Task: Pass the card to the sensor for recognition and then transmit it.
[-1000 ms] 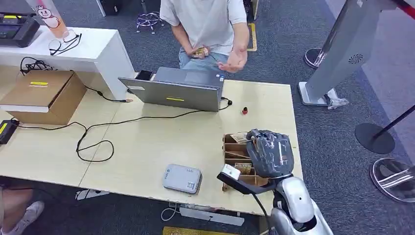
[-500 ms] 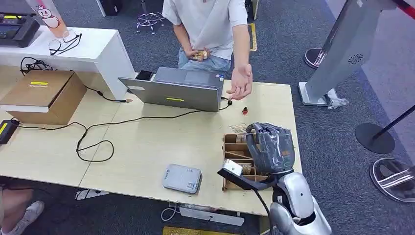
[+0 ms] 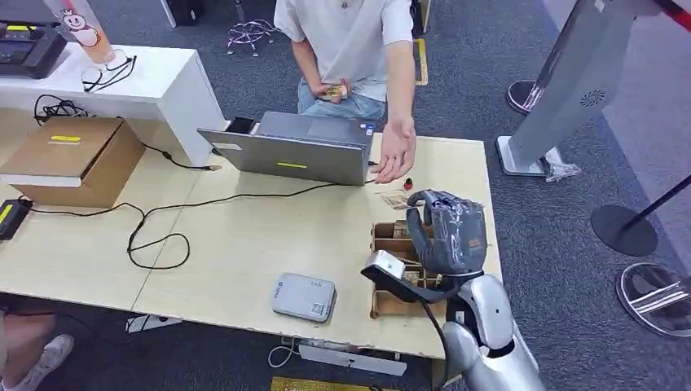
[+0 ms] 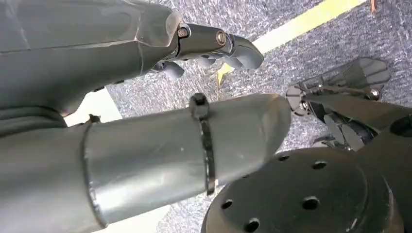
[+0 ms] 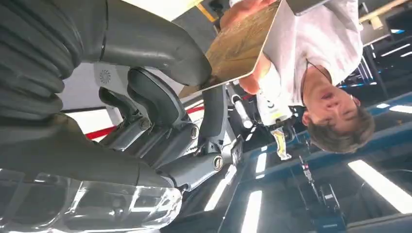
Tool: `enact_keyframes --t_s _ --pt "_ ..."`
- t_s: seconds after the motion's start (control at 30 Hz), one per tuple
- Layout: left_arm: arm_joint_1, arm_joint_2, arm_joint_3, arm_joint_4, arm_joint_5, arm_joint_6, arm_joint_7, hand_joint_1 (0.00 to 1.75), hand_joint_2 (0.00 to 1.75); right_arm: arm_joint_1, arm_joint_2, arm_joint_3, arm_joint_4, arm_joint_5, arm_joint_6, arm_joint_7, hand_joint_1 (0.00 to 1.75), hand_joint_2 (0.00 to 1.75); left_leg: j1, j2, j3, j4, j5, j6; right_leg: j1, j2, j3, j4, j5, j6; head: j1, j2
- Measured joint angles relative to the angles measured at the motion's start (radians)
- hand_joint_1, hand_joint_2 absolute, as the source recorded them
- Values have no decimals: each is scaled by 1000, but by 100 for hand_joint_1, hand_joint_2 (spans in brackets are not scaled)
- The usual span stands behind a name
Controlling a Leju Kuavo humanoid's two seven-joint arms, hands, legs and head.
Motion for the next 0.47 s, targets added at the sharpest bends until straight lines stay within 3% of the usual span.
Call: enact_keyframes --t_s 0.47 --pt "-17 19 0 37 -18 37 -6 0 0 -61 35 0 74 -29 -34 -9 175 175 0 0 0 0 0 0 0 0 0 0 0 0 0 0"
